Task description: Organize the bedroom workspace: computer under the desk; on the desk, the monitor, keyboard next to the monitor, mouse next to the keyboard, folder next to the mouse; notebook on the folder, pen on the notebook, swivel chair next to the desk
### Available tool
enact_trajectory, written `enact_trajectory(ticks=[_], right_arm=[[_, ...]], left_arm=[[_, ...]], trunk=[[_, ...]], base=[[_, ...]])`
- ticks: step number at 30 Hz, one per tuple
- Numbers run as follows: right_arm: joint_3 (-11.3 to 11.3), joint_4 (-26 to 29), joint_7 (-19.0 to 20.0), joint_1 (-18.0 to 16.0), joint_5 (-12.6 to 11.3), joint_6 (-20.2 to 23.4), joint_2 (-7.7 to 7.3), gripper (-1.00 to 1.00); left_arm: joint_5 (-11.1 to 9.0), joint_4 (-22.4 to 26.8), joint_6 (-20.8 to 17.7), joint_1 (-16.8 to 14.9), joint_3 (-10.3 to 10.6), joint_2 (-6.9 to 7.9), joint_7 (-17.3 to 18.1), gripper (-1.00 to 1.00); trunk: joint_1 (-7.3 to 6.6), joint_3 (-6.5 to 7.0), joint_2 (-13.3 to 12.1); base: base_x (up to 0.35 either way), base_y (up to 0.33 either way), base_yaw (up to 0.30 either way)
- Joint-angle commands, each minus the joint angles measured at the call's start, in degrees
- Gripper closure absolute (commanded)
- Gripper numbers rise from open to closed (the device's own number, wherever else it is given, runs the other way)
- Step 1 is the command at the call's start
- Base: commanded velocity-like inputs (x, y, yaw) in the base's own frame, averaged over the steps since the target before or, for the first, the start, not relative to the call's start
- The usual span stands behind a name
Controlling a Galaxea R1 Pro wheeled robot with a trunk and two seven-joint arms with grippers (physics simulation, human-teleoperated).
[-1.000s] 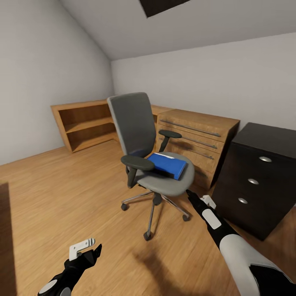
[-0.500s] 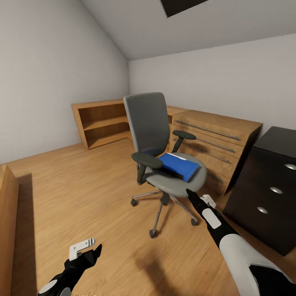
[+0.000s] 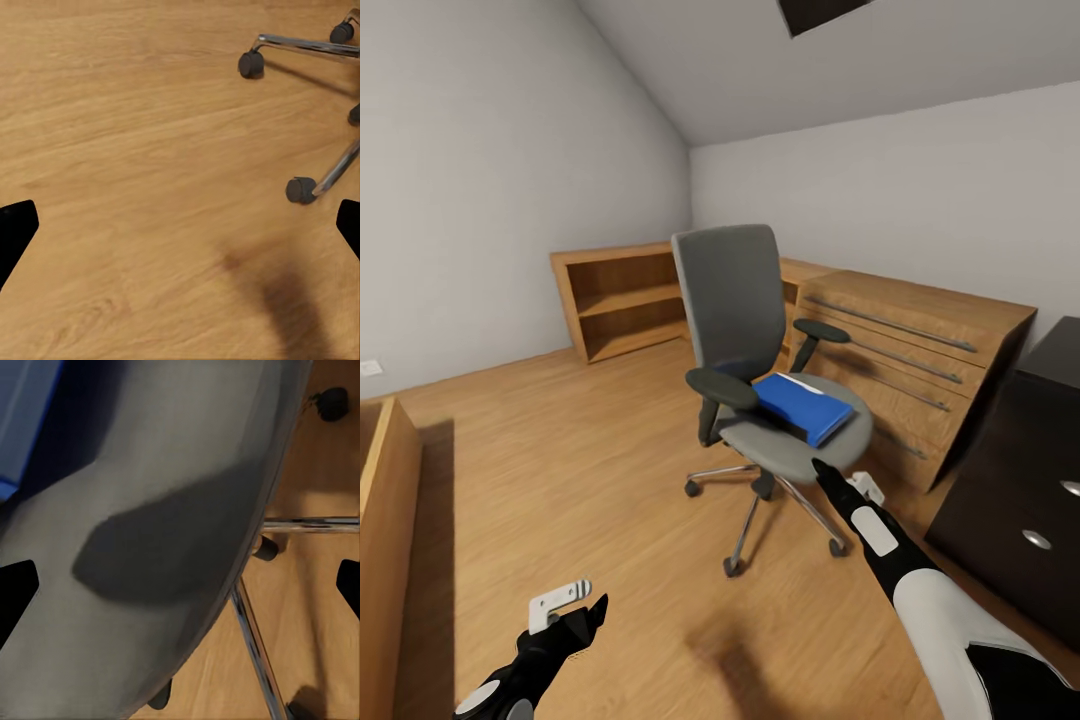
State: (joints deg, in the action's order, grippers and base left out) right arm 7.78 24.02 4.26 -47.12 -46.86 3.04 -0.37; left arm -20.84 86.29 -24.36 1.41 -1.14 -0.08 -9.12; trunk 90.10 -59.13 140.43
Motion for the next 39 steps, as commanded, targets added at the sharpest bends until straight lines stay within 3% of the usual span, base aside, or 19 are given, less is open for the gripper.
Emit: enact_trajectory(ticks=[1, 22, 28, 39], right_arm=[[0.4, -0.7, 0.1, 0.0, -0.2, 0.3, 0.02, -1.00], [0.4, -0.7, 0.1, 0.0, -0.1, 0.2, -0.05, -1.00], [0.4, -0.7, 0.1, 0.0, -0.1, 0.2, -0.06, -1.00], [0.4, -1.0, 0.0, 0.0, 0.2, -0.8, -0.15, -1.00]], left_arm=[[-0.6, 0.1, -0.2, 0.0, 0.0, -0.01, -0.4, -1.00], [-0.6, 0.1, -0.2, 0.0, -0.2, -0.01, -0.5, -1.00], [-0.6, 0.1, -0.2, 0.0, -0.2, -0.01, -0.5, -1.00], [-0.5, 0.1, -0.2, 0.0, -0.1, -0.01, -0.5, -1.00]], trunk=[[0.04, -0.05, 0.0], [0.04, -0.05, 0.0], [0.04, -0.05, 0.0], [0.04, -0.05, 0.0]], base=[[0.323, 0.000, 0.000], [0.292, 0.082, 0.000], [-0.034, 0.003, 0.000], [-0.322, -0.003, 0.000]])
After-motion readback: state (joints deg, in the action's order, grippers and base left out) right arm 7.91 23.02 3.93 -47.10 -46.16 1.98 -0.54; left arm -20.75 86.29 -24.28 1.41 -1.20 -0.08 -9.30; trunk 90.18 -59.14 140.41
